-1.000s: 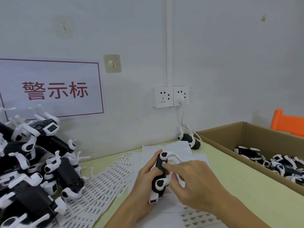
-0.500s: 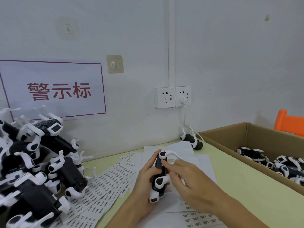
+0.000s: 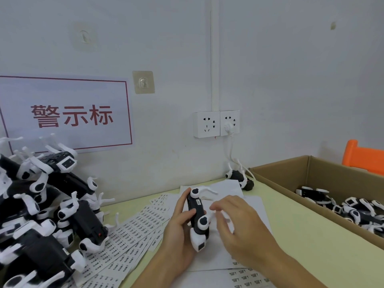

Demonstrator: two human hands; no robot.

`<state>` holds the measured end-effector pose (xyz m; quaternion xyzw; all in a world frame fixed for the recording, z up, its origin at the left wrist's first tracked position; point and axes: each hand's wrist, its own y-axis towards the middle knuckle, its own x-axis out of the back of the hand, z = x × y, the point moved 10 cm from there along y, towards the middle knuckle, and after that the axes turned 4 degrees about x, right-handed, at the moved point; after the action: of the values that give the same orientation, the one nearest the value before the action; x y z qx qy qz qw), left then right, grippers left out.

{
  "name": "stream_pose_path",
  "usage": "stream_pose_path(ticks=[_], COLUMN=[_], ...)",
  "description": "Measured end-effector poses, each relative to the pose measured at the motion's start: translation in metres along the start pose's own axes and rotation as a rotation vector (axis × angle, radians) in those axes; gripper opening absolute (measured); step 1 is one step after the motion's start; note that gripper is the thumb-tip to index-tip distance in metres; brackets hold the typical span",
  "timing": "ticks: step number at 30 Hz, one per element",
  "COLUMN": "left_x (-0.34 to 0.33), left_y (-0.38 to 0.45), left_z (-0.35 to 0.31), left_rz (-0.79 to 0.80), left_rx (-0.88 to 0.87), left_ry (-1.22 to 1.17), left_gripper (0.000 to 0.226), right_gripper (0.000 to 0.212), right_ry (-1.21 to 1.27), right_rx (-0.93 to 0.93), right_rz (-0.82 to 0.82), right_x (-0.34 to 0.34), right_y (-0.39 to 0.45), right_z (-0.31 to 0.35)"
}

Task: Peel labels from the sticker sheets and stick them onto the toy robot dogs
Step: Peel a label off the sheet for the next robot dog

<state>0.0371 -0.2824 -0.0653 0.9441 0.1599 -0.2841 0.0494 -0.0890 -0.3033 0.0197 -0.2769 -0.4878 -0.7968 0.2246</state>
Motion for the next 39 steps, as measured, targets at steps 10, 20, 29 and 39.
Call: stream_pose_path(ticks=[10,20,29,39], left_x=[0.010,0.012,0.015,0.014], left_y=[-0.002,0.003,-0.001,-0.003], left_z=[-0.005,-0.002,-0.002,-0.001], left_rz=[-0.136,-0.191,-0.233,-0.246], left_rx=[-0.047,-0.046,-0.006,0.007], left_ry=[0.061,0.080,0.080,0.069], left_gripper=[0.069,0.045,0.027,0.023], right_gripper=[0.066,0.030,0.026,0.038], right_ry=[-0.564,0.464,1.458,1.124], right_rx=[0.116,-0.604,-0.987,-0.977], right_rz=[0.082,-0.251,-0.744,-0.879], right_x=[-0.032,0.010,0.040,0.091], right_y=[-0.005,-0.016,-0.051,-0.080], right_z=[0.027,-0.085,-0.192,-0.229])
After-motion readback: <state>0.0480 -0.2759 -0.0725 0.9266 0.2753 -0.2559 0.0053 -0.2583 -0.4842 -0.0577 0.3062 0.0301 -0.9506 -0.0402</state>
